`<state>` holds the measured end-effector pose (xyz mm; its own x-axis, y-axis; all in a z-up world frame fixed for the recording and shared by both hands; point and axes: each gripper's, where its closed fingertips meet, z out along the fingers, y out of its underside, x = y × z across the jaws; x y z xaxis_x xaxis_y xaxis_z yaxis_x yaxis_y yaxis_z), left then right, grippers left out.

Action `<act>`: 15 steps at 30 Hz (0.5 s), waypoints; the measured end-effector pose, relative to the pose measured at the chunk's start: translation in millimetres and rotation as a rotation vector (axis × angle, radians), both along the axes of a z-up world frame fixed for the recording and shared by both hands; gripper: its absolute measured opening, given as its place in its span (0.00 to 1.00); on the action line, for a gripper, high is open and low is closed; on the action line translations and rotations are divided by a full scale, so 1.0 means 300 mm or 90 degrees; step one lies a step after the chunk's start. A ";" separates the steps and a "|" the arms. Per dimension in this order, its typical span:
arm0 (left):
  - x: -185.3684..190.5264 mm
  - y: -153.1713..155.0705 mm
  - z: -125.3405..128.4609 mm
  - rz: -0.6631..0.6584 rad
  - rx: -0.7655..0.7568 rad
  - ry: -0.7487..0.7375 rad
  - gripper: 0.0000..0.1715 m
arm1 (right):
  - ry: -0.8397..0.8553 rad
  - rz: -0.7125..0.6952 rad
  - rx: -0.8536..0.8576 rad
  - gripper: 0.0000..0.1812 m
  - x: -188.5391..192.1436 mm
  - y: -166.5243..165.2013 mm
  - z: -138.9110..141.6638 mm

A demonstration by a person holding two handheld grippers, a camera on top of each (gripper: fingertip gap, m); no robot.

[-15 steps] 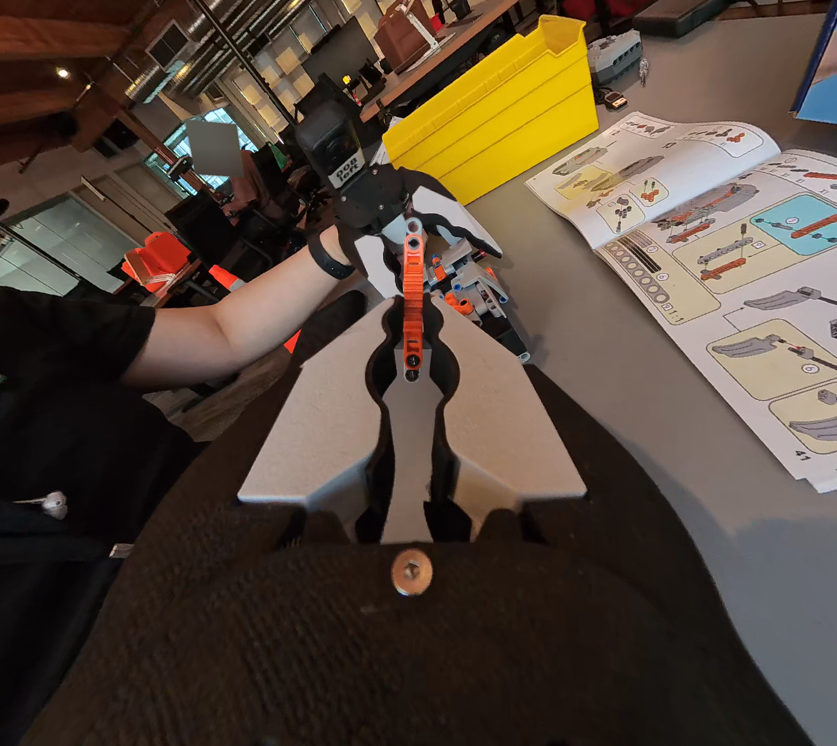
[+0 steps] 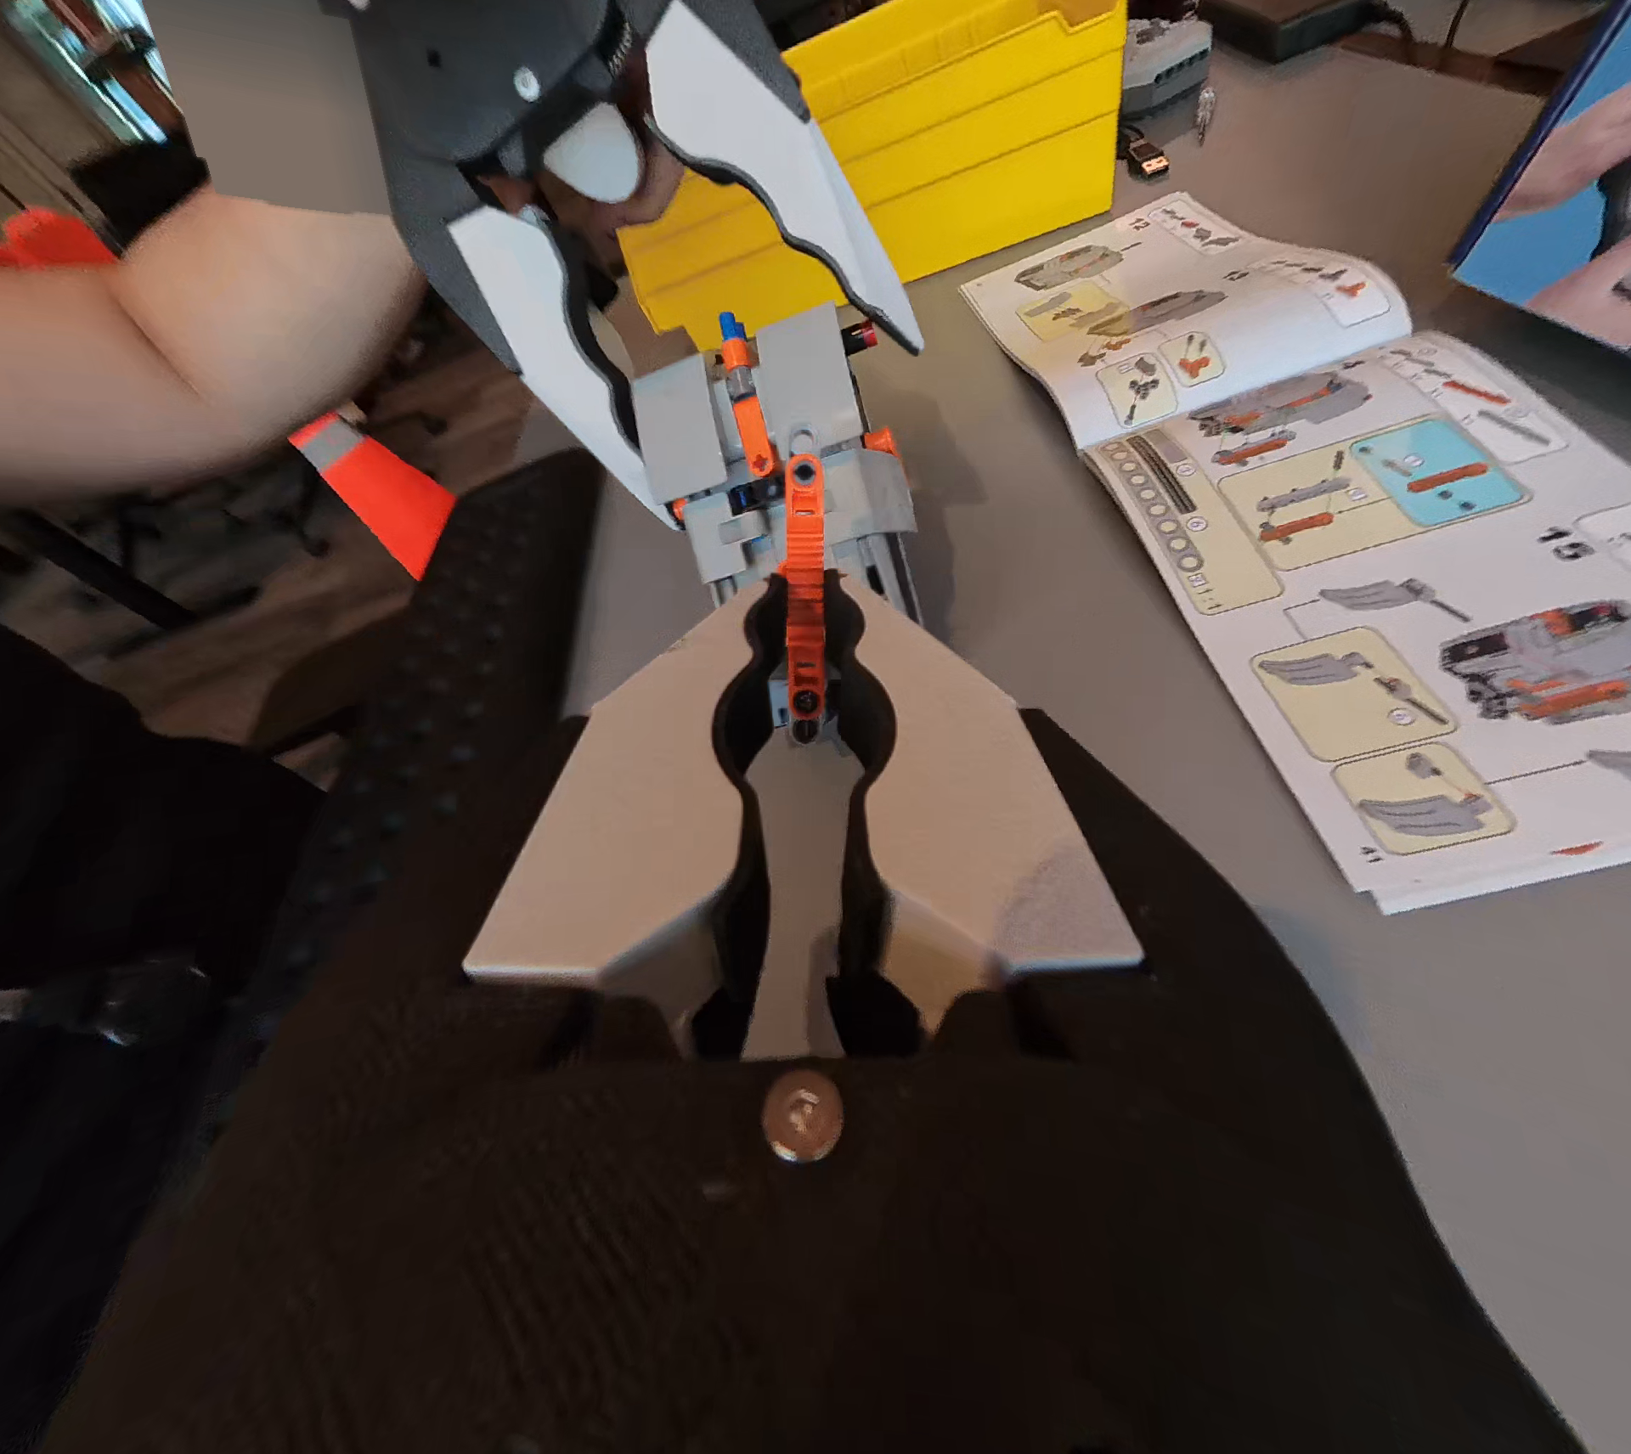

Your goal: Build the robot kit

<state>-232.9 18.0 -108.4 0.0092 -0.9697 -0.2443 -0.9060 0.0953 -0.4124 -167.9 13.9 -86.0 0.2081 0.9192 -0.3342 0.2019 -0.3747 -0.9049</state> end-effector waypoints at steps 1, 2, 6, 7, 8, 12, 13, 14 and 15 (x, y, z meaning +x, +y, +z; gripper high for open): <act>0.019 -0.004 0.002 -0.004 0.006 0.015 0.51 | -0.003 0.006 0.026 0.03 0.001 -0.002 -0.002; 0.035 -0.006 0.001 -0.005 0.008 0.023 0.51 | 0.002 0.024 0.048 0.03 -0.001 -0.016 0.004; 0.055 -0.012 -0.037 0.001 0.003 0.046 0.51 | 0.006 0.042 0.107 0.03 0.006 -0.038 0.034; 0.052 -0.014 -0.051 0.004 -0.001 0.051 0.51 | -0.009 0.039 0.124 0.03 0.010 -0.035 0.028; 0.050 -0.017 -0.062 0.006 -0.007 0.051 0.51 | -0.023 0.043 0.134 0.03 0.013 -0.036 0.019; 0.071 -0.033 -0.076 0.022 -0.048 -0.012 0.51 | -0.078 0.069 0.138 0.03 0.017 -0.050 -0.023; 0.077 -0.036 -0.072 0.022 -0.056 -0.030 0.51 | -0.090 0.068 0.145 0.03 0.016 -0.050 -0.029; 0.082 -0.040 -0.067 0.022 -0.062 -0.045 0.51 | -0.096 0.070 0.148 0.03 0.013 -0.053 -0.031; 0.086 -0.044 -0.061 0.020 -0.069 -0.055 0.51 | -0.099 0.073 0.148 0.03 0.011 -0.058 -0.031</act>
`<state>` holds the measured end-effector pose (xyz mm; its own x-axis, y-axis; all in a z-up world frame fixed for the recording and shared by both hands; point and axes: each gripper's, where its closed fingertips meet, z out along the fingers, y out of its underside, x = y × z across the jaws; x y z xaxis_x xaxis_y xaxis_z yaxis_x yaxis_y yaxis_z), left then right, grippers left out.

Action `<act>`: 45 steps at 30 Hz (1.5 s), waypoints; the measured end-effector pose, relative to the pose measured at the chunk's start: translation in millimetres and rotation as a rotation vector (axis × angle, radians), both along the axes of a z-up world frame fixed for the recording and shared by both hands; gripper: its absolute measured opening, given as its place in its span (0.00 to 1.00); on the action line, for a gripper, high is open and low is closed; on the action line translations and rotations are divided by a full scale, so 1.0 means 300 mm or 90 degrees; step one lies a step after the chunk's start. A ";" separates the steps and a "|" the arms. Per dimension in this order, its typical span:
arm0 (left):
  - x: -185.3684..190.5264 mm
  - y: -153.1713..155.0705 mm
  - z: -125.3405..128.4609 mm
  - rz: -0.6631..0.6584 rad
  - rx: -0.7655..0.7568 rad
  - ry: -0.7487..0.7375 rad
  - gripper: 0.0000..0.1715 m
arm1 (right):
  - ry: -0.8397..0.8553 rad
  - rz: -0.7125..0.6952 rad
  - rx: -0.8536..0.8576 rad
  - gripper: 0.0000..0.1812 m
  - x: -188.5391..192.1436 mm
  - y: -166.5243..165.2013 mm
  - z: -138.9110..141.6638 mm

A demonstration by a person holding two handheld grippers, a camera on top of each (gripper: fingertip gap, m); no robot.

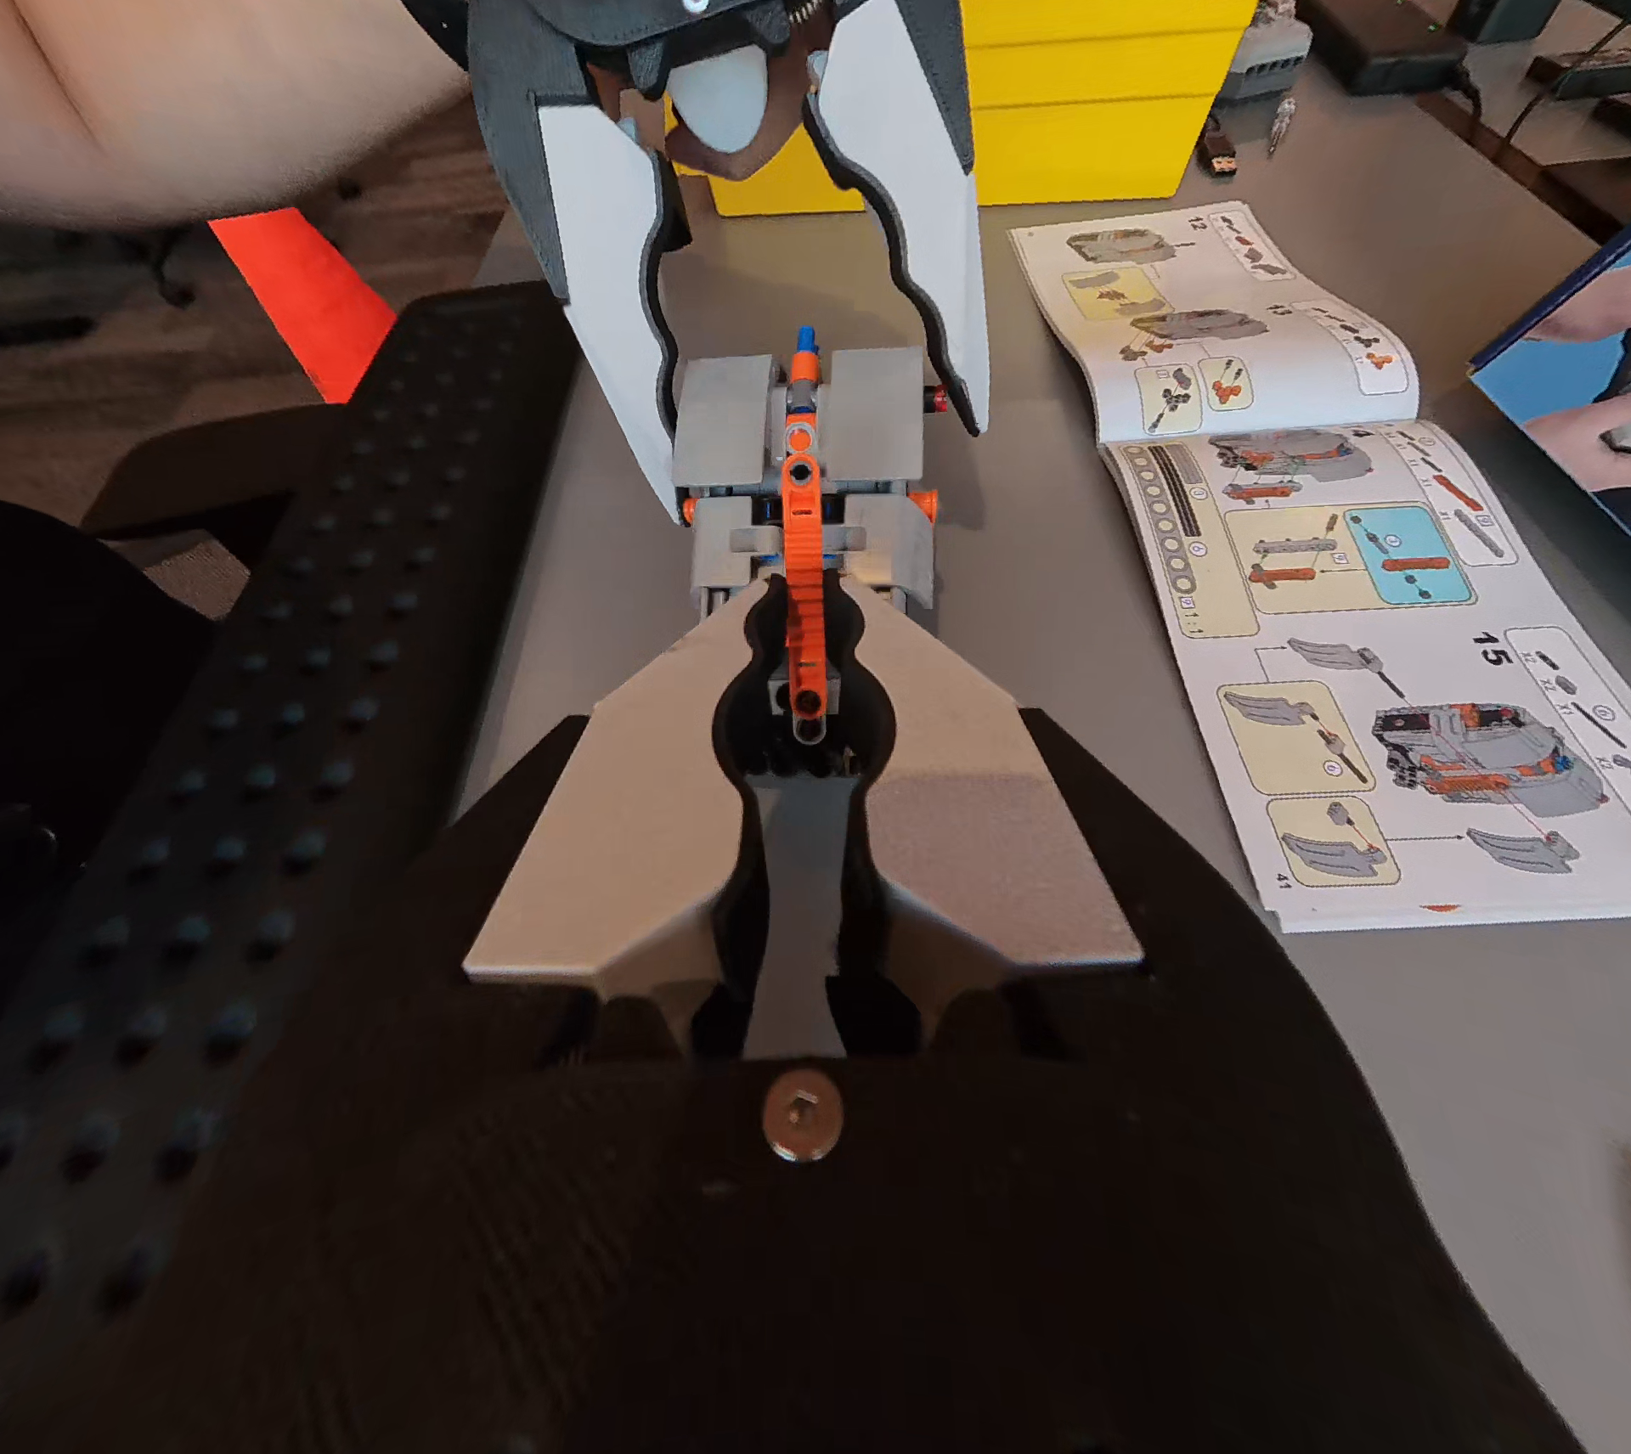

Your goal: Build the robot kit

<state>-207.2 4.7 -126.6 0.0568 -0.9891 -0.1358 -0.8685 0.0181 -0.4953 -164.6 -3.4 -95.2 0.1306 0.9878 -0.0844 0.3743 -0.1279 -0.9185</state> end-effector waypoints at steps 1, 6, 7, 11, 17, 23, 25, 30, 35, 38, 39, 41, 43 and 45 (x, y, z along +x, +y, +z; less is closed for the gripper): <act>0.003 -0.002 0.006 -0.001 -0.004 -0.007 0.51 | -0.008 -0.003 0.001 0.03 0.000 -0.001 -0.001; 0.026 -0.005 0.030 -0.014 0.013 -0.018 0.51 | -0.029 -0.011 0.016 0.03 0.003 -0.014 0.019; 0.030 -0.007 0.033 -0.015 0.016 -0.021 0.50 | -0.030 -0.015 0.013 0.03 0.003 -0.016 0.024; 0.044 -0.014 0.040 -0.015 0.021 -0.032 0.50 | -0.064 -0.031 0.007 0.03 0.008 -0.016 0.009; 0.049 -0.020 0.045 -0.013 0.031 -0.040 0.50 | -0.084 -0.022 0.001 0.03 0.012 -0.032 0.004; 0.048 -0.020 0.044 -0.009 0.027 -0.052 0.51 | -0.100 -0.037 0.011 0.03 0.017 -0.024 -0.001; 0.048 -0.022 0.043 -0.008 0.029 -0.053 0.50 | -0.111 -0.040 0.022 0.03 0.015 -0.026 -0.002; 0.045 -0.027 0.035 -0.007 0.021 -0.057 0.50 | -0.151 -0.045 0.066 0.03 0.011 -0.035 -0.006; 0.044 -0.024 0.021 0.001 0.008 -0.072 0.50 | -0.160 -0.055 0.073 0.03 0.009 -0.030 -0.009; 0.040 -0.028 -0.007 0.009 -0.011 -0.088 0.50 | -0.156 -0.046 0.074 0.04 -0.003 -0.034 -0.018; 0.040 -0.032 -0.019 0.010 -0.019 -0.096 0.50 | -0.160 -0.042 0.073 0.04 -0.008 -0.036 -0.025; 0.039 -0.038 -0.044 0.014 -0.036 -0.109 0.50 | -0.162 -0.036 0.068 0.04 -0.018 -0.040 -0.034; 0.037 -0.043 -0.065 0.020 -0.052 -0.123 0.50 | -0.161 -0.032 0.061 0.04 -0.027 -0.041 -0.043; 0.036 -0.046 -0.079 0.022 -0.063 -0.136 0.50 | -0.159 -0.028 0.054 0.03 -0.033 -0.041 -0.049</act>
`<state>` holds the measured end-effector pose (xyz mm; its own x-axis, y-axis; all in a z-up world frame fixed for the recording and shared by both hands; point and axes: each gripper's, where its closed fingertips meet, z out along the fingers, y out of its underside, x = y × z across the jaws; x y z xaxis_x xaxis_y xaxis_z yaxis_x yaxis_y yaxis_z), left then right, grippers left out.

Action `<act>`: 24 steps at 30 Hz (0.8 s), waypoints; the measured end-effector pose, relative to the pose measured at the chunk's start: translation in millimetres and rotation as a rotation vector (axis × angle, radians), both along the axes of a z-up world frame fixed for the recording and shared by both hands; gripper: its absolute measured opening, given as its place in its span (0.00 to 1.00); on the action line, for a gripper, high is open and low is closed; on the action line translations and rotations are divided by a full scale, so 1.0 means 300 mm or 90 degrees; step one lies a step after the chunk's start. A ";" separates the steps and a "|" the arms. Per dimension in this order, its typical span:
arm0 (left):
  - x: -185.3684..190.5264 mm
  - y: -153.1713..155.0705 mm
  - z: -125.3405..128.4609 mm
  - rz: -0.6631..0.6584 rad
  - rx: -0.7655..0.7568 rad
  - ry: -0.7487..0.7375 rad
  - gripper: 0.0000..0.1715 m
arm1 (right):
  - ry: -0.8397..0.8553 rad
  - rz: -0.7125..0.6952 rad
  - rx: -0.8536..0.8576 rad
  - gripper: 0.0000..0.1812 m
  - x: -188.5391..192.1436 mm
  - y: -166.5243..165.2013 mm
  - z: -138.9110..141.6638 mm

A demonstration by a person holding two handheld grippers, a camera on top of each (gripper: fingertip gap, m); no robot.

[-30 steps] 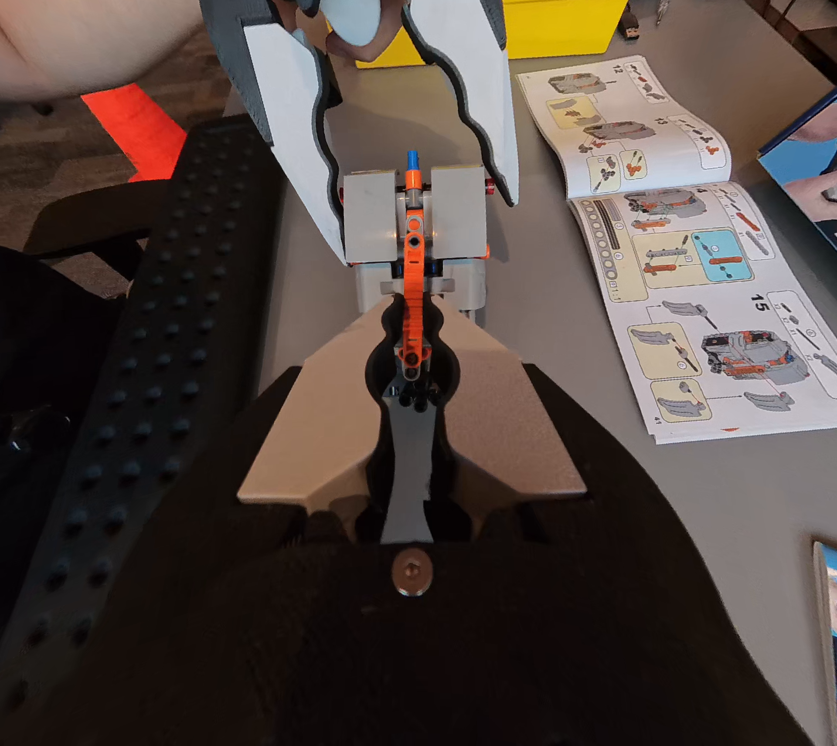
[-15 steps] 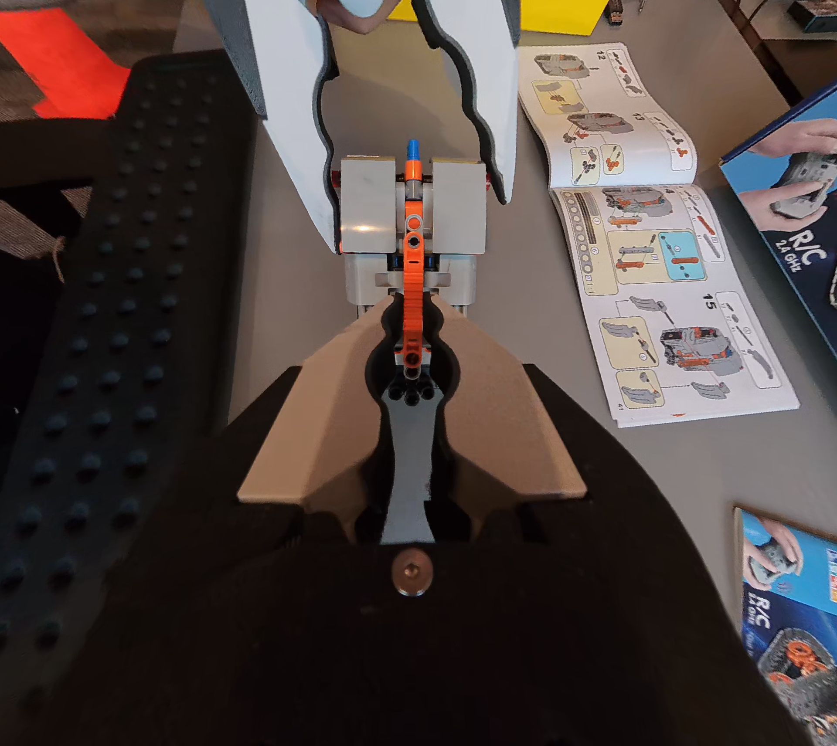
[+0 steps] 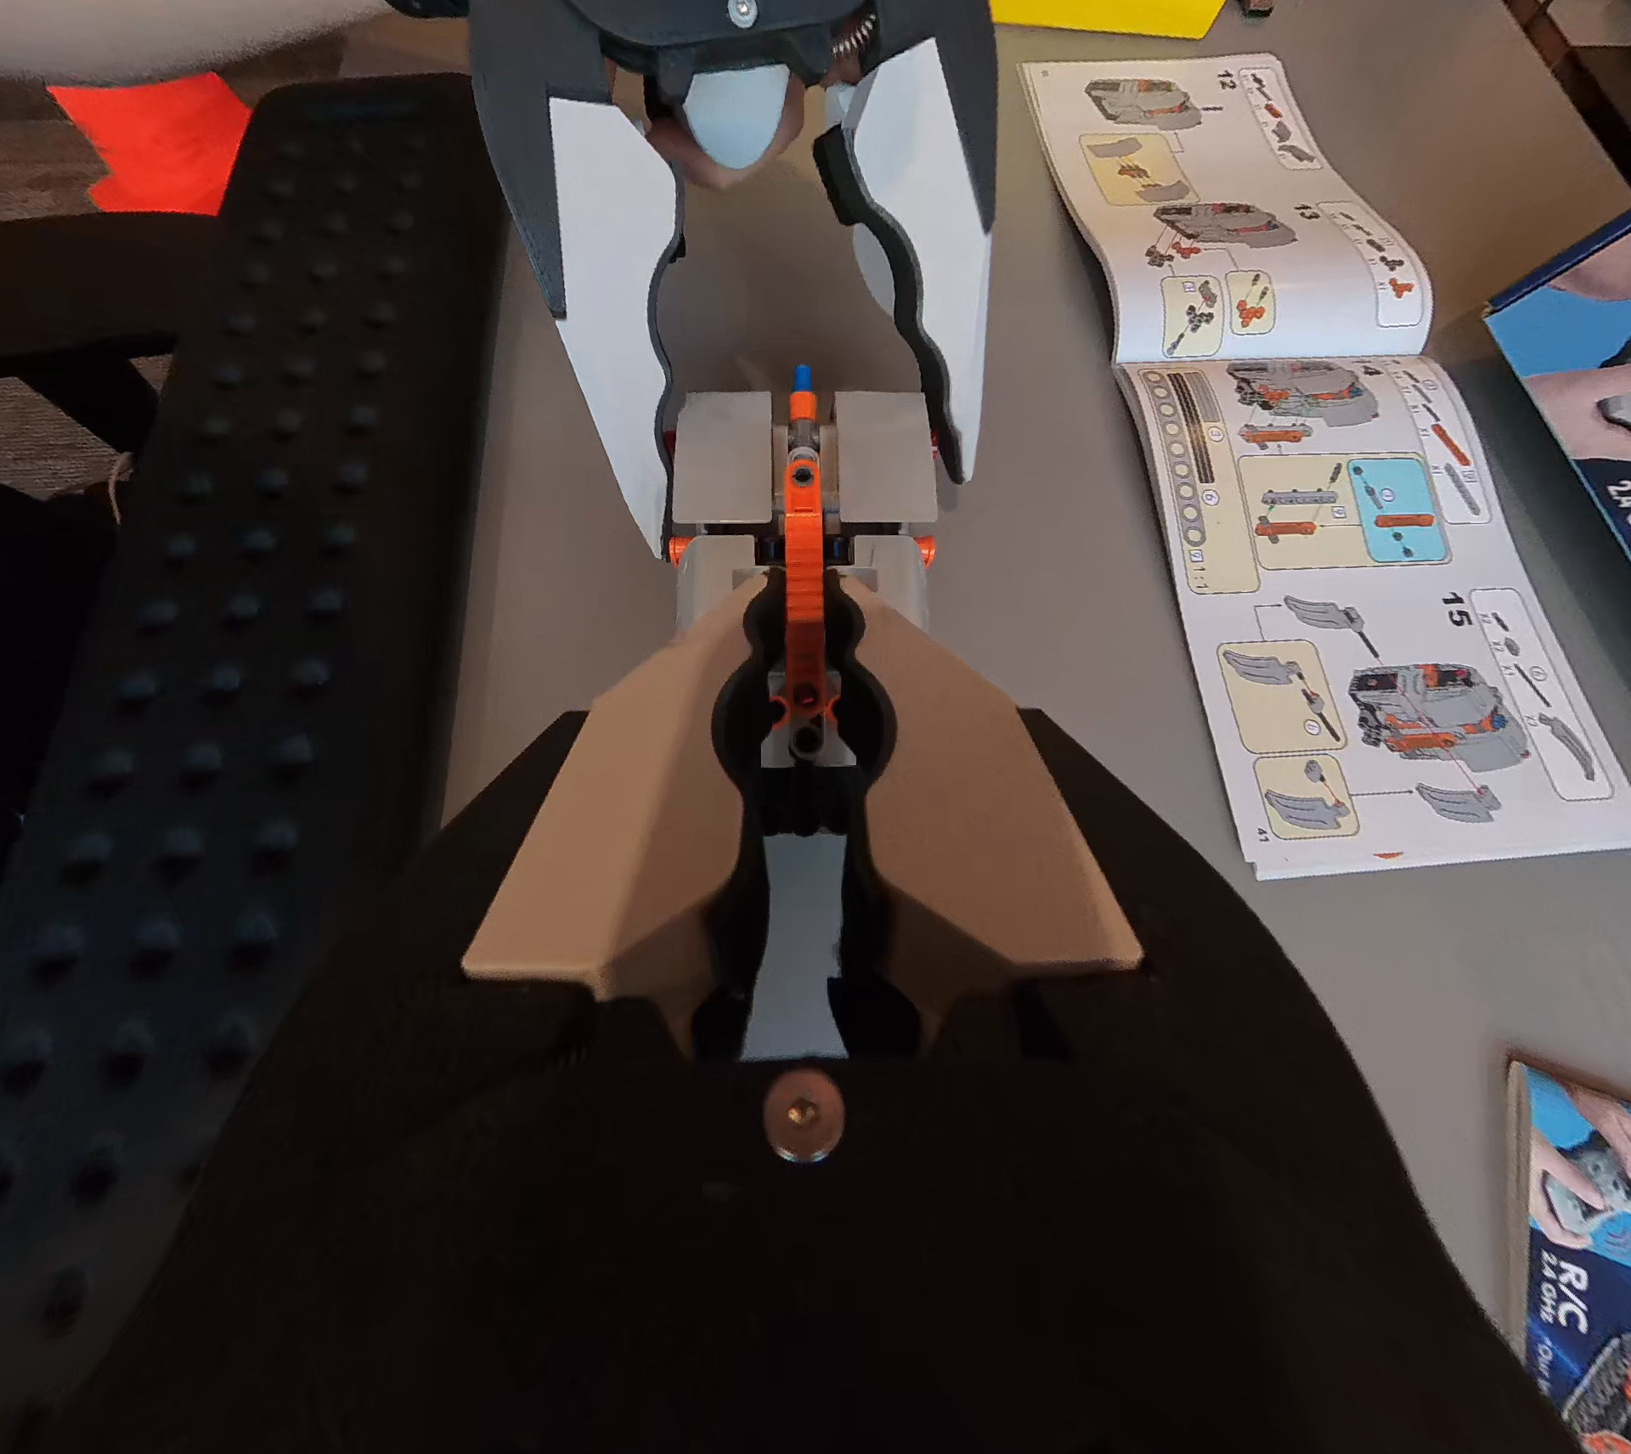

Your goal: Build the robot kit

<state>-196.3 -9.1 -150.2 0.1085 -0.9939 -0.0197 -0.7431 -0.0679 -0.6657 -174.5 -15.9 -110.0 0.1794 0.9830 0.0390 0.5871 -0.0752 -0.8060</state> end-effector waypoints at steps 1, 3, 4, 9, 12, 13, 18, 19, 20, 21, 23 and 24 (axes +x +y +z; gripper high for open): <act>-0.001 -0.001 -0.006 0.000 -0.003 -0.005 0.50 | 0.000 0.003 -0.003 0.03 -0.003 -0.002 -0.003; 0.000 -0.004 -0.019 -0.002 -0.003 -0.012 0.50 | -0.003 0.008 -0.008 0.03 -0.008 -0.004 -0.009; 0.001 -0.006 -0.025 -0.003 -0.003 -0.015 0.50 | -0.007 0.012 -0.009 0.04 -0.010 -0.007 -0.013; 0.004 -0.008 -0.026 -0.002 -0.011 -0.057 0.50 | -0.008 0.009 -0.024 0.03 -0.010 -0.003 -0.016; -0.035 0.010 -0.015 0.009 0.019 -0.057 0.49 | -0.005 0.006 -0.032 0.04 -0.010 -0.001 -0.016; -0.050 0.012 -0.007 0.012 0.021 -0.060 0.47 | -0.005 0.003 -0.031 0.04 -0.010 0.003 -0.017; -0.070 -0.009 0.087 -0.005 0.021 -0.112 0.36 | -0.005 0.005 -0.036 0.03 -0.011 0.003 -0.017; -0.070 -0.017 0.111 -0.014 0.017 -0.125 0.35 | -0.003 0.006 -0.039 0.03 -0.010 0.003 -0.017; -0.062 -0.024 0.137 -0.023 0.010 -0.146 0.31 | 0.000 0.006 -0.041 0.03 -0.011 0.003 -0.017; -0.047 -0.026 0.162 -0.029 0.004 -0.169 0.23 | 0.002 0.005 -0.044 0.03 -0.011 0.004 -0.017; -0.015 -0.020 0.178 -0.036 -0.001 -0.183 0.15 | 0.001 0.006 -0.043 0.03 -0.010 0.004 -0.017; -0.003 -0.012 0.170 -0.038 0.006 -0.169 0.16 | 0.000 0.006 -0.040 0.03 -0.010 0.004 -0.017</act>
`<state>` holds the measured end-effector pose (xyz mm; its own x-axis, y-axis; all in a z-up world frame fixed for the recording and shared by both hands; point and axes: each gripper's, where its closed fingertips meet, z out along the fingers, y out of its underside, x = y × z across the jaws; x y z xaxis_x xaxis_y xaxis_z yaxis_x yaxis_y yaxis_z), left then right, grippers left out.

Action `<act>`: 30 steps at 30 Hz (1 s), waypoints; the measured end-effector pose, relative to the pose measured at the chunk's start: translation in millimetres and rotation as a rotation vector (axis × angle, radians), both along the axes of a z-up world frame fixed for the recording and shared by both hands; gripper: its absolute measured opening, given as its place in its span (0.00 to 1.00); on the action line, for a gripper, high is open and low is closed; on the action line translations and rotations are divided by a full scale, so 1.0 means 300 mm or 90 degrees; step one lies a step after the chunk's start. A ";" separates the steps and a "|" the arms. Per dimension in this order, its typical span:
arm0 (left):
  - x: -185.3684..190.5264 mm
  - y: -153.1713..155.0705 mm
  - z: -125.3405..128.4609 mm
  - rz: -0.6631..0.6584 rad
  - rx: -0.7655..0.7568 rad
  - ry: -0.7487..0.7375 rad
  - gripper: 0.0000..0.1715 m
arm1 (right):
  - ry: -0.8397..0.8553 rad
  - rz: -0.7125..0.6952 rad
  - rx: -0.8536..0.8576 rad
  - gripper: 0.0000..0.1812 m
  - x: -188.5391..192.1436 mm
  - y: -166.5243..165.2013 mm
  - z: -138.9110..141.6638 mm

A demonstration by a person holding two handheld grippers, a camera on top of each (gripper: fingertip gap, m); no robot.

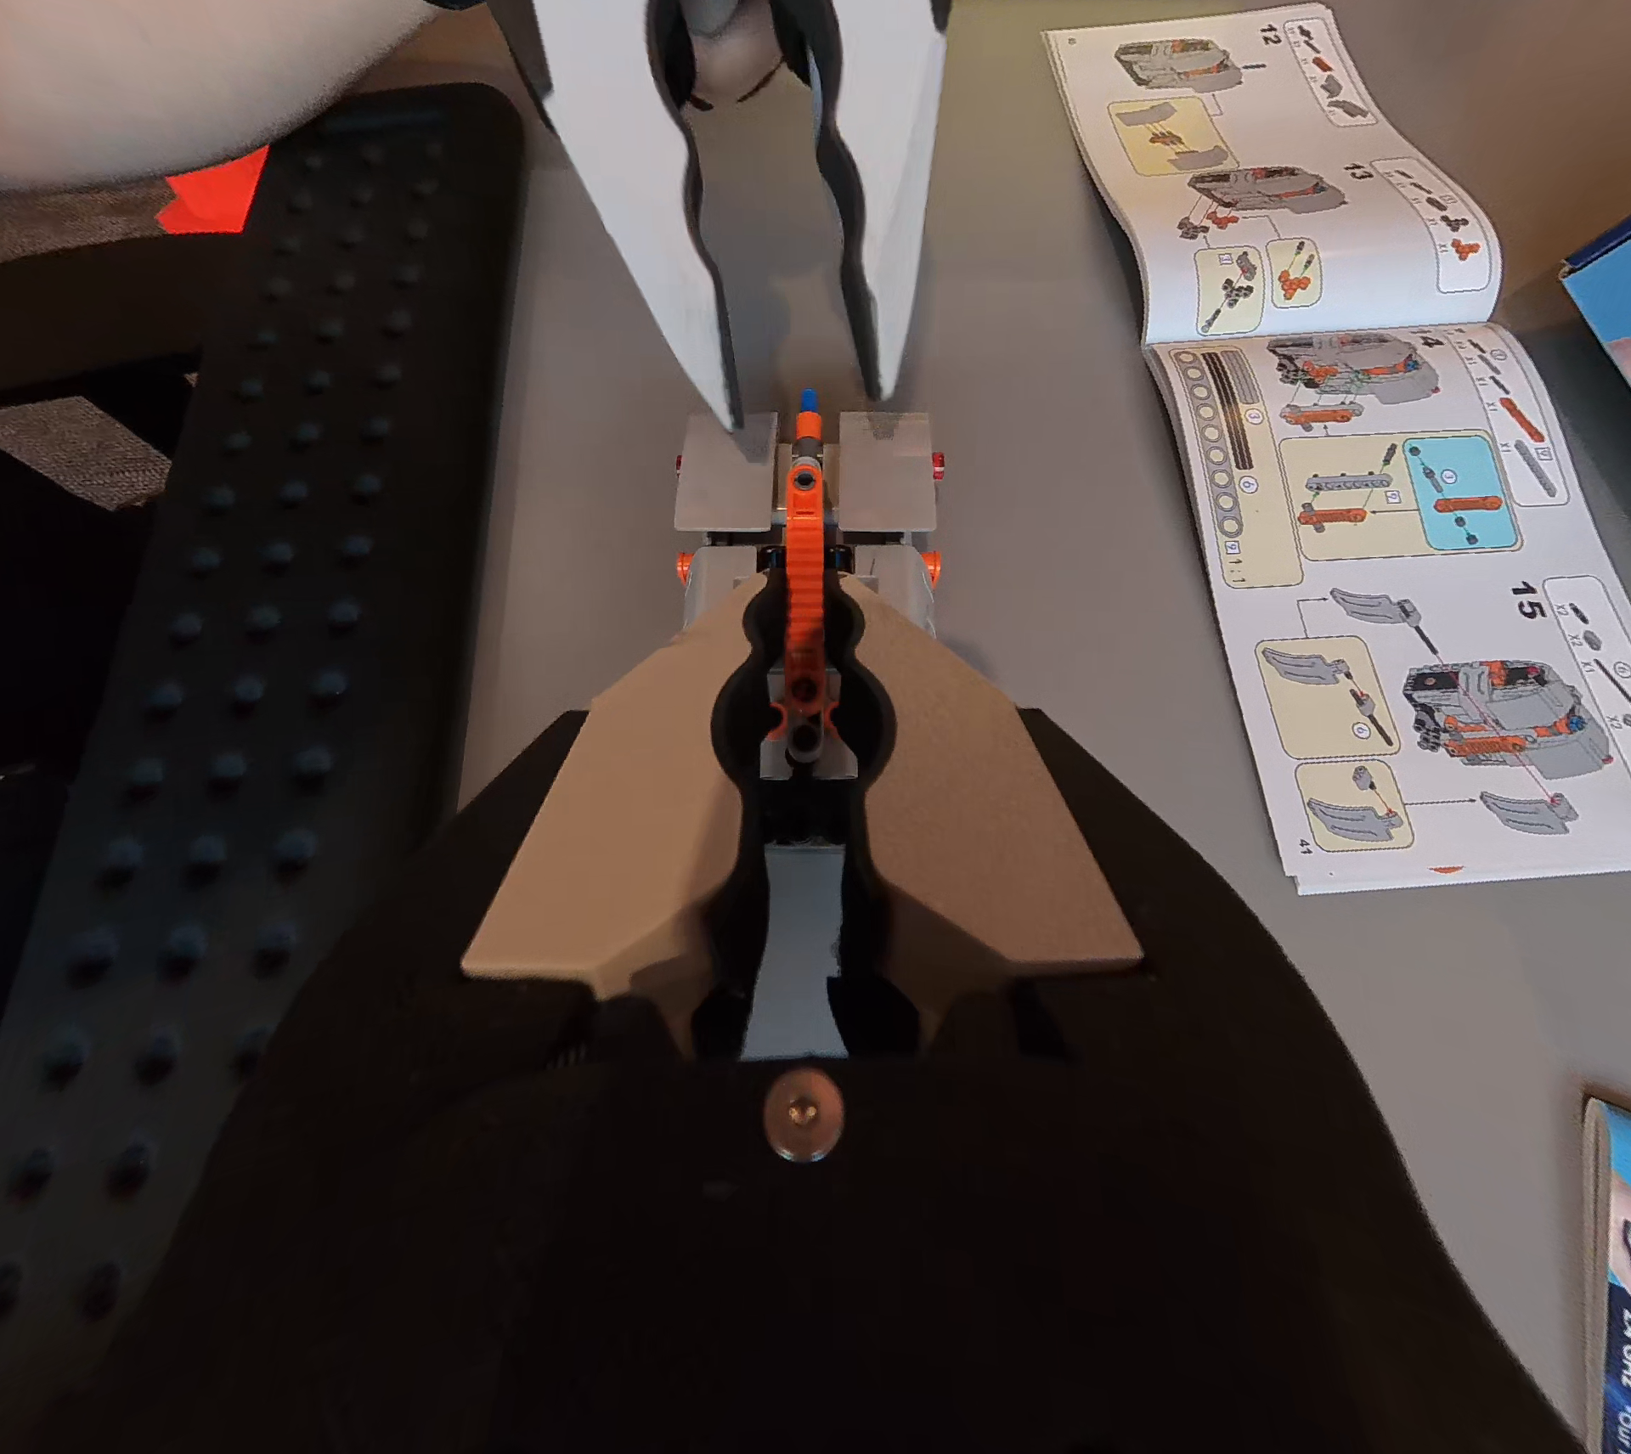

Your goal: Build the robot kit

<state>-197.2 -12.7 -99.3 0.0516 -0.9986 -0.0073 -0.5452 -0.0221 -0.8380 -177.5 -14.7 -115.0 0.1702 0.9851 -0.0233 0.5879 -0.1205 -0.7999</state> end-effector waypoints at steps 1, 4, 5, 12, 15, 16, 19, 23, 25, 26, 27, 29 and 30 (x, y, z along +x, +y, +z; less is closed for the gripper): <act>0.009 0.004 -0.009 -0.005 0.011 0.014 0.15 | -0.001 -0.001 0.001 0.03 0.000 0.000 0.000; 0.035 0.003 -0.003 -0.024 0.023 0.007 0.05 | 0.000 -0.003 0.003 0.03 0.000 0.000 0.000; 0.038 0.003 -0.004 -0.025 0.014 0.007 0.06 | 0.001 -0.004 0.002 0.03 0.000 0.000 0.000; 0.047 0.001 -0.033 -0.038 -0.011 0.026 0.10 | -0.006 -0.002 0.002 0.03 0.000 0.001 -0.001; 0.050 -0.010 -0.041 -0.051 -0.002 0.032 0.05 | -0.008 -0.004 0.006 0.03 0.001 0.002 -0.001; 0.050 -0.012 -0.041 -0.053 -0.002 0.031 0.04 | -0.009 -0.004 0.005 0.03 0.002 0.002 -0.001; 0.049 -0.011 -0.042 -0.054 -0.012 0.026 0.04 | -0.009 -0.004 0.007 0.03 0.000 0.003 0.000; 0.045 -0.011 -0.044 -0.058 -0.001 0.020 0.04 | -0.010 -0.003 0.014 0.03 -0.003 0.003 0.000; 0.043 -0.012 -0.045 -0.058 0.002 0.017 0.04 | -0.012 -0.003 0.018 0.03 -0.005 0.003 0.000; 0.042 -0.012 -0.045 -0.057 0.000 0.014 0.04 | -0.013 -0.003 0.019 0.03 -0.006 0.003 0.000; 0.042 -0.011 -0.045 -0.056 -0.003 0.009 0.04 | -0.014 -0.003 0.018 0.03 -0.005 0.003 0.000; 0.043 -0.011 -0.045 -0.054 -0.011 -0.002 0.04 | -0.011 -0.004 0.014 0.03 -0.005 0.003 0.000; 0.043 -0.011 -0.045 -0.053 -0.015 -0.007 0.04 | -0.010 -0.005 0.012 0.03 -0.005 0.004 0.000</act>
